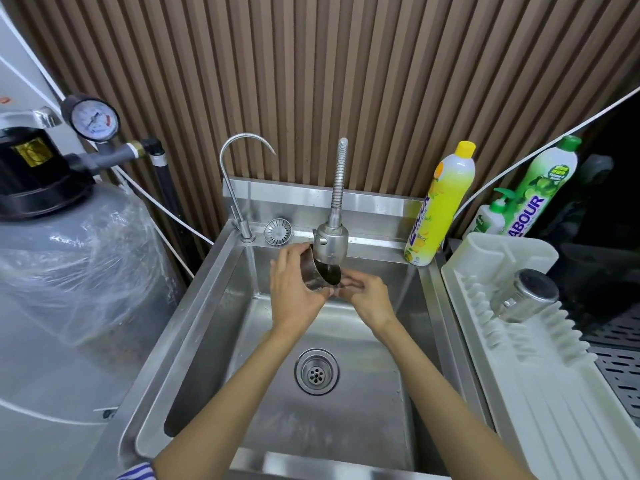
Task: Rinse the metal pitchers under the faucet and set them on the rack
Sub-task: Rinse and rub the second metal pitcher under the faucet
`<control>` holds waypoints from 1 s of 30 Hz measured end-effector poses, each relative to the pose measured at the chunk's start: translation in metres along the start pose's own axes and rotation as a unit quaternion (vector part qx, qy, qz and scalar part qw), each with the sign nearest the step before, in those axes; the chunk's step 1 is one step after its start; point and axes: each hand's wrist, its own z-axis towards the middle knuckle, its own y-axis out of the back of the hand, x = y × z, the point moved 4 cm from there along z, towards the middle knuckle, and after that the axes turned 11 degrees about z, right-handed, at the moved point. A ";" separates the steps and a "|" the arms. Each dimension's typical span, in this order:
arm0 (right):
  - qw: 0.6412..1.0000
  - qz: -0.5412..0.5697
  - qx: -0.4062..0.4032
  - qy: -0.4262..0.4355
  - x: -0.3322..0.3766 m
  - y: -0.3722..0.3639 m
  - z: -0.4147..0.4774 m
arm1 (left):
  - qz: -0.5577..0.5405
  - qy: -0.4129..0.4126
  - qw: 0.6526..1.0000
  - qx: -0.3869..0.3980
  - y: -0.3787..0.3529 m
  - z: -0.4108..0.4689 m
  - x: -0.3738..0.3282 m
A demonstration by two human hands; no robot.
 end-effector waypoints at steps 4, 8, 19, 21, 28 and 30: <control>1.000 -0.004 0.026 -0.018 -0.005 -0.001 -0.004 | 0.078 0.031 0.996 0.020 0.007 -0.006 0.003; 0.999 -0.011 0.034 -0.017 -0.003 0.013 -0.005 | 0.018 0.136 0.989 0.049 0.002 -0.013 0.013; 0.952 -0.279 -0.003 0.124 0.032 0.034 -0.004 | -0.428 0.347 0.813 0.188 -0.057 -0.025 0.010; 0.956 -0.262 -0.015 0.134 0.032 0.036 -0.003 | -0.443 0.335 0.819 0.146 -0.060 -0.019 0.010; 0.993 -0.101 -0.028 0.058 0.014 0.025 0.007 | -0.259 0.194 0.946 0.011 -0.040 -0.008 0.019; 0.998 -0.055 -0.028 0.018 0.004 0.017 0.008 | -0.213 0.149 0.966 -0.009 -0.032 -0.006 0.020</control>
